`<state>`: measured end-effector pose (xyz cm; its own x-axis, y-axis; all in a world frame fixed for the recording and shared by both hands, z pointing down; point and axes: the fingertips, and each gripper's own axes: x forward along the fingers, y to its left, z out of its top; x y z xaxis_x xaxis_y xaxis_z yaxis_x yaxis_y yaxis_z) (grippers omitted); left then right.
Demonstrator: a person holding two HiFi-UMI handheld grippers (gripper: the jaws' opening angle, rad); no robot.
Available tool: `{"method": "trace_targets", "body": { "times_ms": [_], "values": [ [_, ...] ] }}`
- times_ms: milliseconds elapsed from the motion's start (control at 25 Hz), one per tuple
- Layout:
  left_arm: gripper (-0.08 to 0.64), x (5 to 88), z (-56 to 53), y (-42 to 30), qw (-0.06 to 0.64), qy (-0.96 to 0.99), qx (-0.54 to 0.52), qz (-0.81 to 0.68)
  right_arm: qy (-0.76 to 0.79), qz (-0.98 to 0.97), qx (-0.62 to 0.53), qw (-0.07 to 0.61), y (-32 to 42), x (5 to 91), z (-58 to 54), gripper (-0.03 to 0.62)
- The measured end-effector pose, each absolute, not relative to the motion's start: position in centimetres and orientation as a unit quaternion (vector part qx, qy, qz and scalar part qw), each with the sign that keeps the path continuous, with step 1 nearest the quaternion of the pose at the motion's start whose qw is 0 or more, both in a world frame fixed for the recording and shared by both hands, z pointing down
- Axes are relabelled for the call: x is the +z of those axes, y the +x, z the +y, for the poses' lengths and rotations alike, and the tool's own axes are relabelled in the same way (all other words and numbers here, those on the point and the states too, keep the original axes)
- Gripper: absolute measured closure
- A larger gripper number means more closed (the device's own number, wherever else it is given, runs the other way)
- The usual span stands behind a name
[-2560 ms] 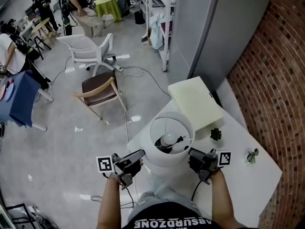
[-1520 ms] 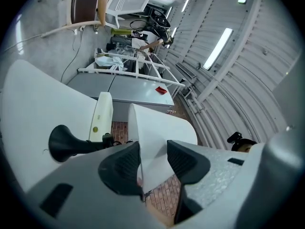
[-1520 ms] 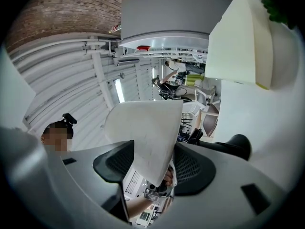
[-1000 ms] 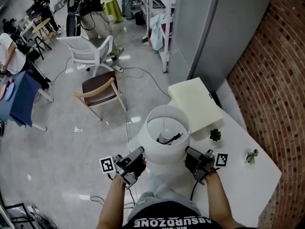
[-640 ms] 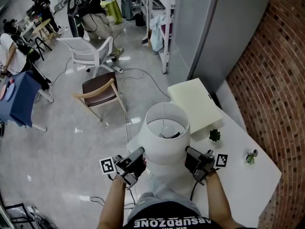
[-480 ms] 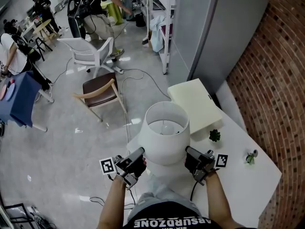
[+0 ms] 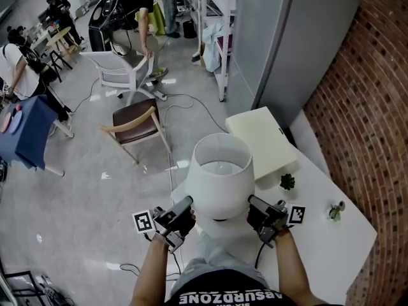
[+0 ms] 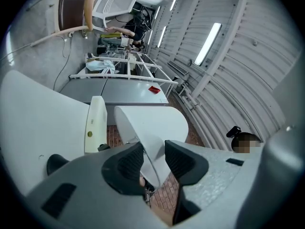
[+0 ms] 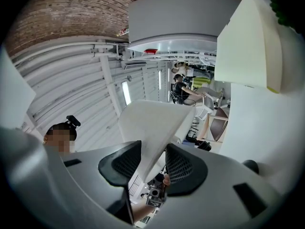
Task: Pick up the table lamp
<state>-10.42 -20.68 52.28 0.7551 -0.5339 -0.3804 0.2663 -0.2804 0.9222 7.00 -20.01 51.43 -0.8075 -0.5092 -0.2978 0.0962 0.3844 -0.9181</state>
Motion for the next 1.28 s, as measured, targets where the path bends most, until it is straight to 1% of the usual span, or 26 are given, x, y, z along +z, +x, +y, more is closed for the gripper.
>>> {"method": "trace_targets", "body": {
  "times_ms": [1280],
  "values": [
    [0.426, 47.9, -20.2, -9.2, 0.548, 0.762, -0.334, -0.084, -0.112, 0.796, -0.512, 0.303, 8.4, 47.6, -20.3, 0.440]
  ]
}}
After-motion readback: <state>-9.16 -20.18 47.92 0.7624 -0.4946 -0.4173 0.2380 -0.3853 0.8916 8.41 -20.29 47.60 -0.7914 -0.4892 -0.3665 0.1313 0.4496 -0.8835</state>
